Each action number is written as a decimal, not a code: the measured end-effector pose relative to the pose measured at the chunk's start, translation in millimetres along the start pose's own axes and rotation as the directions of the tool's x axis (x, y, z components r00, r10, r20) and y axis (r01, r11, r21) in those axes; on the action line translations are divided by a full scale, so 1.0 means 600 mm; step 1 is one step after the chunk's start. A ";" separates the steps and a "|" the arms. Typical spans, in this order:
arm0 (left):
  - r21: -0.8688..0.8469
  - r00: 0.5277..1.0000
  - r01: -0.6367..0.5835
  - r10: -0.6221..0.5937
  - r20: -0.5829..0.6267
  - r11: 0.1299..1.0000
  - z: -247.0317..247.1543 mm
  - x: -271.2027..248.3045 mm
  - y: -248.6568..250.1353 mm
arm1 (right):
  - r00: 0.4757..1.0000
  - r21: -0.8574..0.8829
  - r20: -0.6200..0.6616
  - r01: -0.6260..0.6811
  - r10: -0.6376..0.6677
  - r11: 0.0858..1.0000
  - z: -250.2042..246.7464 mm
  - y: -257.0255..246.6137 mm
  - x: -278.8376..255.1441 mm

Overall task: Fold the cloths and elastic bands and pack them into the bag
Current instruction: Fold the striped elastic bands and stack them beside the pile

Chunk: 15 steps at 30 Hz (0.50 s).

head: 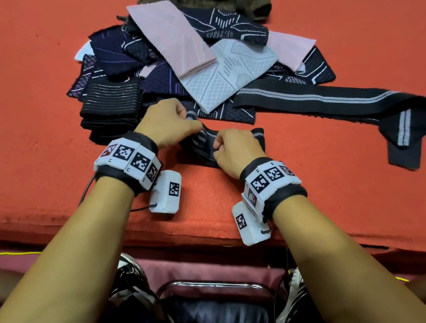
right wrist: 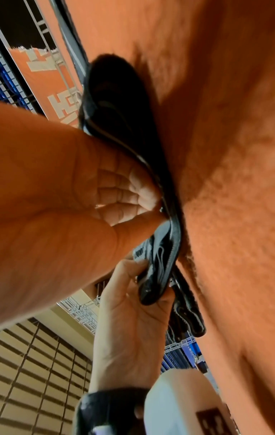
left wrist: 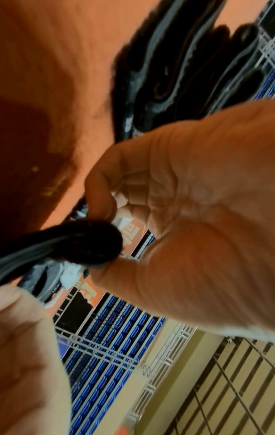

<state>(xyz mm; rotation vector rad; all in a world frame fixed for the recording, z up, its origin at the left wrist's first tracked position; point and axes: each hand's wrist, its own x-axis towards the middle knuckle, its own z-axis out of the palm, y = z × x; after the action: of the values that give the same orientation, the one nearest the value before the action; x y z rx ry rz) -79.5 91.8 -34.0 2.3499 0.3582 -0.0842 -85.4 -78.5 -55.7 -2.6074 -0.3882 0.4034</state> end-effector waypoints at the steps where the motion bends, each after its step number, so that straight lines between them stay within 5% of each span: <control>1: -0.034 1.000 -0.021 0.021 0.014 0.999 0.005 -0.002 0.011 | 1.000 0.051 0.006 -0.005 0.005 0.999 -0.005 0.003 0.000; 8: -0.233 0.981 -0.024 0.068 0.184 0.972 0.060 -0.021 0.044 | 0.999 0.337 0.002 -0.040 0.042 0.941 -0.042 0.018 0.000; 11: -0.272 0.973 -0.018 0.079 0.216 0.962 0.070 -0.023 0.044 | 0.990 0.513 0.050 -0.136 0.129 0.847 -0.049 0.023 0.000; 15: -0.249 0.968 -0.028 0.089 0.237 0.968 0.070 -0.024 0.046 | 0.982 0.466 0.006 -0.171 0.189 0.868 -0.059 0.023 0.002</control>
<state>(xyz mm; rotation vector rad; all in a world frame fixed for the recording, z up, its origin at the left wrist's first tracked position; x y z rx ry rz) -84.0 40.8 -43.3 2.0749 0.1653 -0.2851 -69.1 -104.1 -32.4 -2.1770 -0.0208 0.4440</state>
